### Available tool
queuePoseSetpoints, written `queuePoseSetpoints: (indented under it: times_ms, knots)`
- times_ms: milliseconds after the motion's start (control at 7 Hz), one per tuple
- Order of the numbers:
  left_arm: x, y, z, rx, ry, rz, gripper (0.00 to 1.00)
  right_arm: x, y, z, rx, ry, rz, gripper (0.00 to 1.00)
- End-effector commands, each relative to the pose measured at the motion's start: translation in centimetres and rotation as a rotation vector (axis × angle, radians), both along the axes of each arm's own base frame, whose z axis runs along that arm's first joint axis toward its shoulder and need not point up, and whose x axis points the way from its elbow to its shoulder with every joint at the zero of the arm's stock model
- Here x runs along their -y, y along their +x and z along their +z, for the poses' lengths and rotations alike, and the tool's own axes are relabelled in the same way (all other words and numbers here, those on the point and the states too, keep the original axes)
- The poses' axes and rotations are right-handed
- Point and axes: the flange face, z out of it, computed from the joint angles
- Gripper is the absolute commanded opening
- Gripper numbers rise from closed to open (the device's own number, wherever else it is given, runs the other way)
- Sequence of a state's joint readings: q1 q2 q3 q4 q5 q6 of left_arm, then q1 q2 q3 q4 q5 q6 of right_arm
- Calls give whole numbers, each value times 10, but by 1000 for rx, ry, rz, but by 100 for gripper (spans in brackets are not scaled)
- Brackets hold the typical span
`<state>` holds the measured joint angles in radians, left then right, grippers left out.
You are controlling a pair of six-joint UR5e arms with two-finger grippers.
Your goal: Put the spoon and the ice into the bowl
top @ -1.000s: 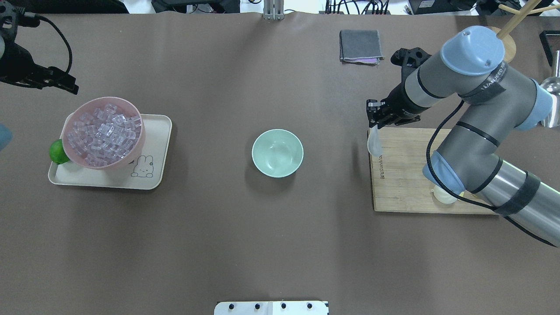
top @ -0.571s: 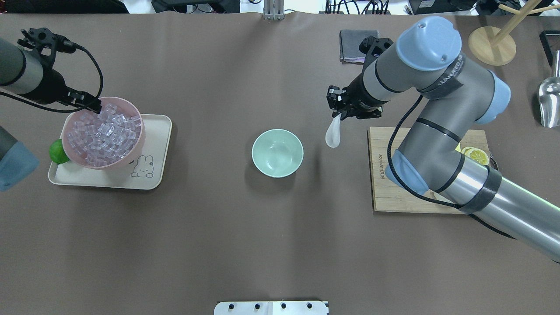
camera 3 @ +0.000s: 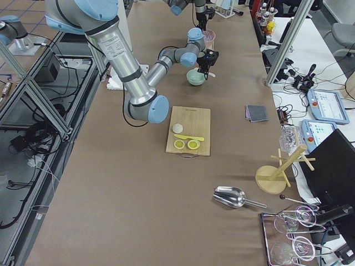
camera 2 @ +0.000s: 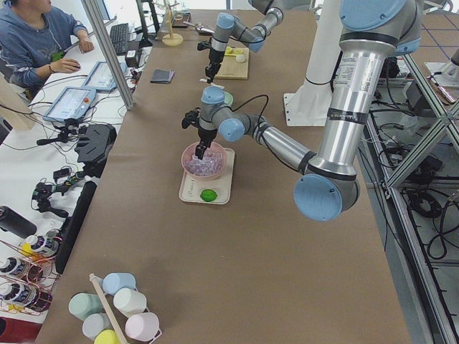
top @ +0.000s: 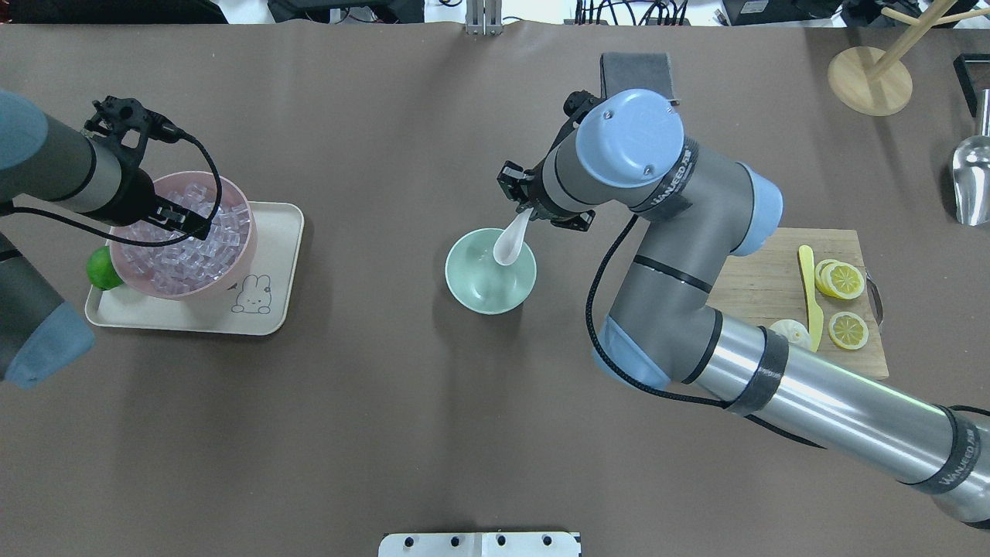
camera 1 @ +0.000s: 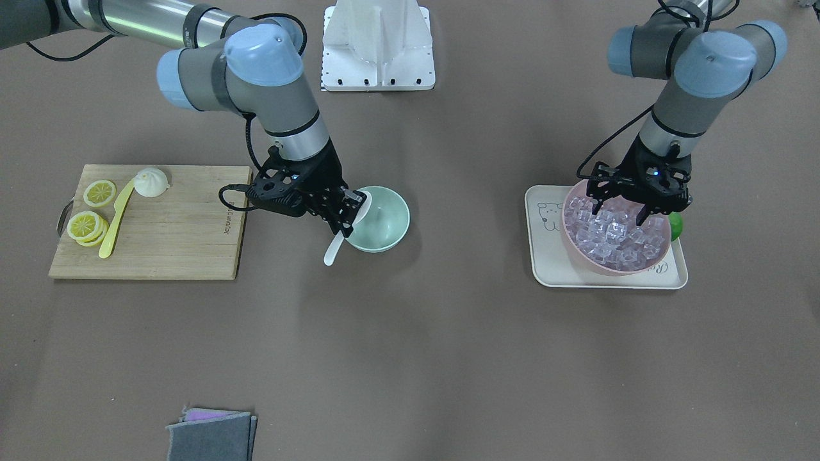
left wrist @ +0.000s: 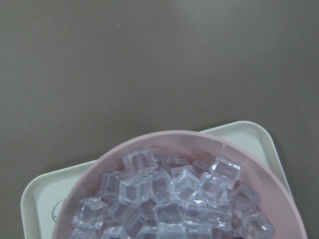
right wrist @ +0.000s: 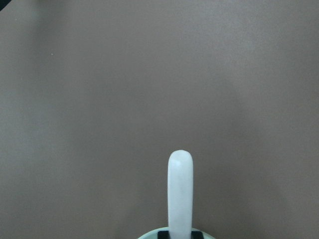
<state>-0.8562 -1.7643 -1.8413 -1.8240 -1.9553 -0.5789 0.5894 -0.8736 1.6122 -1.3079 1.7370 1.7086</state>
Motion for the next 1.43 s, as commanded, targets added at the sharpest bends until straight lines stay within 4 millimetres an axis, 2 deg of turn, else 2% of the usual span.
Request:
queuePoseSetpoints:
  times_ms: [0,429,857,1000,1143,1286]
  knots:
    - [-3,4,11,41,38,36,78,-16,-27,-2,-14,3,45,0]
    - [1,11,14,47,35,42,70,-24,-43,5,-38,15,56,0]
    - [9,19,13,49,34,44,69,-28,-46,5,-36,22,45,0]
    - [13,22,10,47,36,44,62,-30,-44,3,-34,33,38,99]
    - [15,24,17,56,26,45,56,-32,-41,-2,-29,45,27,100]
    - [15,24,16,55,27,45,21,-36,-31,-9,-25,78,2,100]
